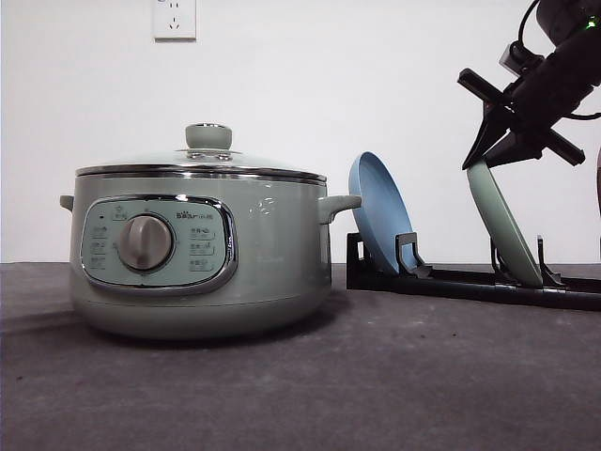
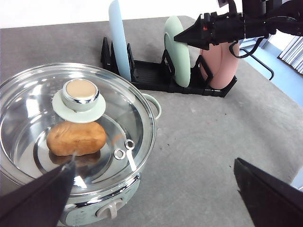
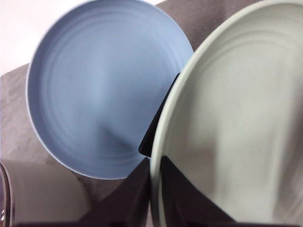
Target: Transfer potato from steamer to green plate
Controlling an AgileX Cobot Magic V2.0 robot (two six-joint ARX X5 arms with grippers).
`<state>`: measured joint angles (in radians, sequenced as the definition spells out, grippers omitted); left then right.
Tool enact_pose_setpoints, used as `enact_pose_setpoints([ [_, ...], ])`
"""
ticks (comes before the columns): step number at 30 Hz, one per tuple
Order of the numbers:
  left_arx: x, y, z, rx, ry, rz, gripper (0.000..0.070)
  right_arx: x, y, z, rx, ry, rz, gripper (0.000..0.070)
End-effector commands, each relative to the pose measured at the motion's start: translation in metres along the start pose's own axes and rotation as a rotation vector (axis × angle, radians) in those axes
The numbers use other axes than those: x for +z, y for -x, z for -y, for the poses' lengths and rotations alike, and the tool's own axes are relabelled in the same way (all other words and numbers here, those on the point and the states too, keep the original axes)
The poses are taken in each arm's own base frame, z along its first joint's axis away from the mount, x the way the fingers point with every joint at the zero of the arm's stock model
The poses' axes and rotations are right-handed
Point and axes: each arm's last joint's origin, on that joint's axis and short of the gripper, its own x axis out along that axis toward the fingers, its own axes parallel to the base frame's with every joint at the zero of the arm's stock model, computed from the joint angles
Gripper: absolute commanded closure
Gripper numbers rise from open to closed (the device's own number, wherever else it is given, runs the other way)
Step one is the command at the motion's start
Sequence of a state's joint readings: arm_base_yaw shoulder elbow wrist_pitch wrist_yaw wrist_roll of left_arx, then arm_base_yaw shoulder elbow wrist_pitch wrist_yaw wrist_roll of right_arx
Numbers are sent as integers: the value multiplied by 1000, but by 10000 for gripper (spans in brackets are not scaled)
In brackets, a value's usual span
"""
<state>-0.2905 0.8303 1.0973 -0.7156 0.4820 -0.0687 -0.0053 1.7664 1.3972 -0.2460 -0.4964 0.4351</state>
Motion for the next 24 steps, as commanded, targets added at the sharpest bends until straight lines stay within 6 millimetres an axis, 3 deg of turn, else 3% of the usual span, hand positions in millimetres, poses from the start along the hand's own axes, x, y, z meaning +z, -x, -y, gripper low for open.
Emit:
enact_pose_setpoints([
  [1, 5, 2, 2, -15, -17, 14, 1, 9, 4, -4, 22, -14, 32, 700],
  [7, 5, 3, 3, -15, -20, 18, 1, 18, 38, -25, 101, 12, 84, 700],
  [15, 4, 11, 7, -19, -35, 44, 1, 20, 105, -72, 316, 129, 122, 700],
  [19, 4, 16, 10, -20, -42, 58, 1, 7, 141, -93, 323, 236, 118, 700],
  [24, 3, 18, 11, -20, -44, 63, 1, -26, 182, -112, 239, 381, 50, 700],
])
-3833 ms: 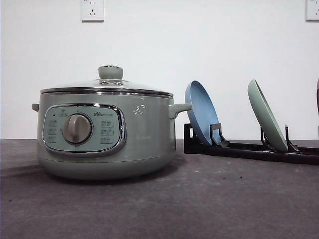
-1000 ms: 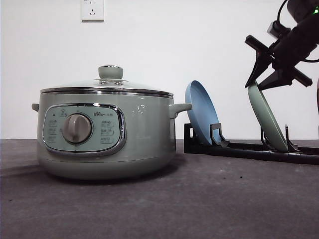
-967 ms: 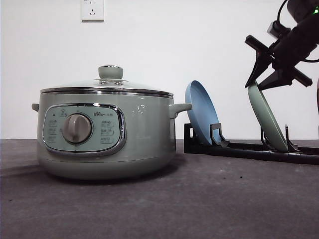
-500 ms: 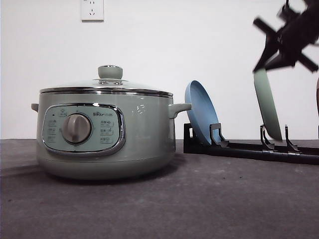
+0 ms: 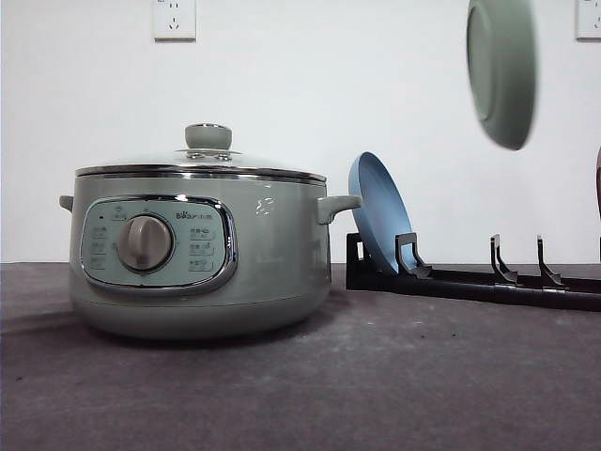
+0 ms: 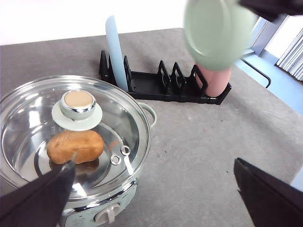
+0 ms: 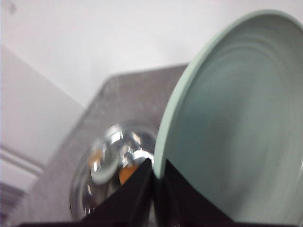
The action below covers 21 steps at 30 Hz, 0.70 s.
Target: Transfer potato from steamer to green plate
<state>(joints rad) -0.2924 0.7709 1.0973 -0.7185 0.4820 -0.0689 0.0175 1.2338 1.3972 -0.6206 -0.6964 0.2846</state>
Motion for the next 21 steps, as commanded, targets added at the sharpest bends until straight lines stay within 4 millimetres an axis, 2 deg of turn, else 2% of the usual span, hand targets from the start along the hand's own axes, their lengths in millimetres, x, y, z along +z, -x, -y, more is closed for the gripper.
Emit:
enact_pose_setpoints([
  [1, 5, 2, 3, -15, -16, 13, 1, -6, 14, -15, -28, 165, -33, 700],
  [7, 4, 2, 3, -21, -15, 11, 1, -44, 50, -56, -106, 324, -175, 700],
  [12, 4, 2, 3, -21, -11, 11, 1, -67, 75, -83, -108, 403, -204, 700],
  [16, 4, 2, 3, -21, -9, 11, 1, -80, 86, -93, -116, 408, -244, 700],
  [21, 4, 2, 3, -21, -9, 11, 1, -96, 88, -95, -185, 401, -323, 700],
])
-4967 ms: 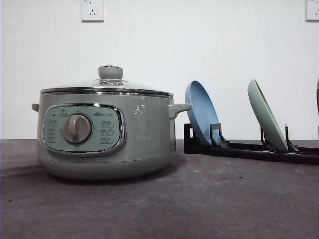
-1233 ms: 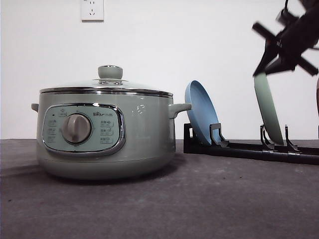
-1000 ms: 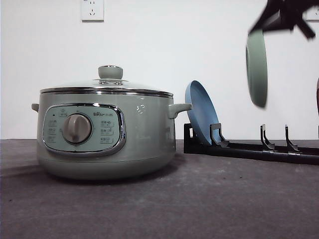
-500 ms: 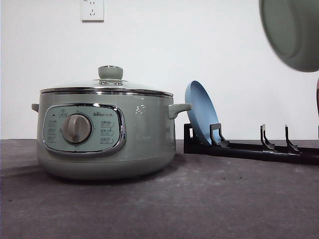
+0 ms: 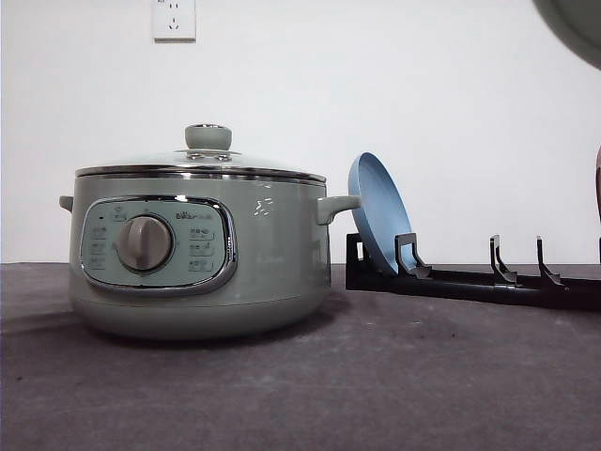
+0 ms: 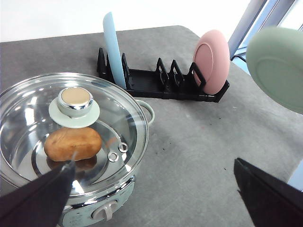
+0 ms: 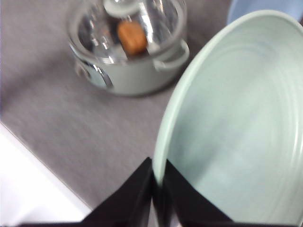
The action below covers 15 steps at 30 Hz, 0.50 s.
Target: Transfer potato from steamer to green plate
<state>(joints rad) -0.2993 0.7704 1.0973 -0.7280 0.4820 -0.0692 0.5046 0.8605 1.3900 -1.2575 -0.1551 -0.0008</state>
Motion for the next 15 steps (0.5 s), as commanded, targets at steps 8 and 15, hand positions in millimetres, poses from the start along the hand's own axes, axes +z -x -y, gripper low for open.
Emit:
enact_pose_setpoints([
  [8, 5, 2, 3, -15, -11, 20, 1, -26, -48, -11, -15, -17, -156, 700],
  [15, 5, 2, 2, -15, -11, 20, 1, -57, -113, -31, -6, 6, -250, 700],
])
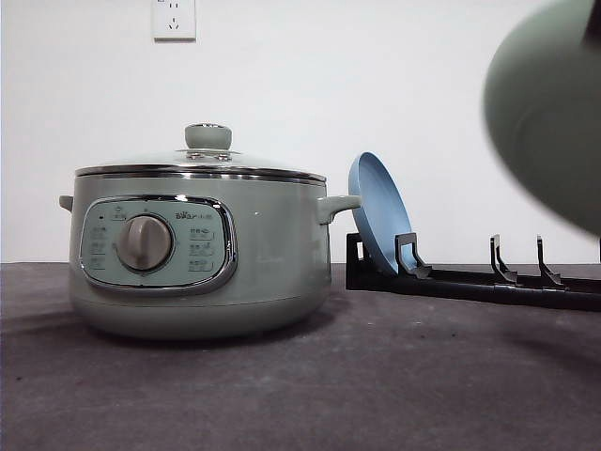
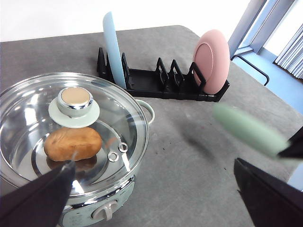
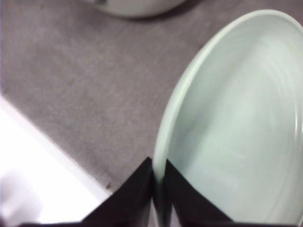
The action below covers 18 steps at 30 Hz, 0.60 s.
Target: Transfer potato from steamer to green plate
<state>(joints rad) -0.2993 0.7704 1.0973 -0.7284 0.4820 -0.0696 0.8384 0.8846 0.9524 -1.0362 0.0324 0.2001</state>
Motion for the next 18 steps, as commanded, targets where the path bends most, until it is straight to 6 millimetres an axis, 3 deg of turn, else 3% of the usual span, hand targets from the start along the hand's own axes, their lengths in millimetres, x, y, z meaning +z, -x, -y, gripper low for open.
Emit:
enact_pose_setpoints([
  [1, 5, 2, 2, -15, -12, 20, 1, -1, -13, -7, -36, -24, -8, 700],
  [6, 6, 2, 2, -15, -11, 19, 1, -8, -49, -21, -135, 28, -80, 700],
  [13, 6, 2, 2, -15, -11, 18, 1, 0, -85, -43, -113, 96, -120, 700],
  [18, 5, 2, 2, -15, -11, 18, 1, -2, -111, -51, -209, 147, -175, 700],
])
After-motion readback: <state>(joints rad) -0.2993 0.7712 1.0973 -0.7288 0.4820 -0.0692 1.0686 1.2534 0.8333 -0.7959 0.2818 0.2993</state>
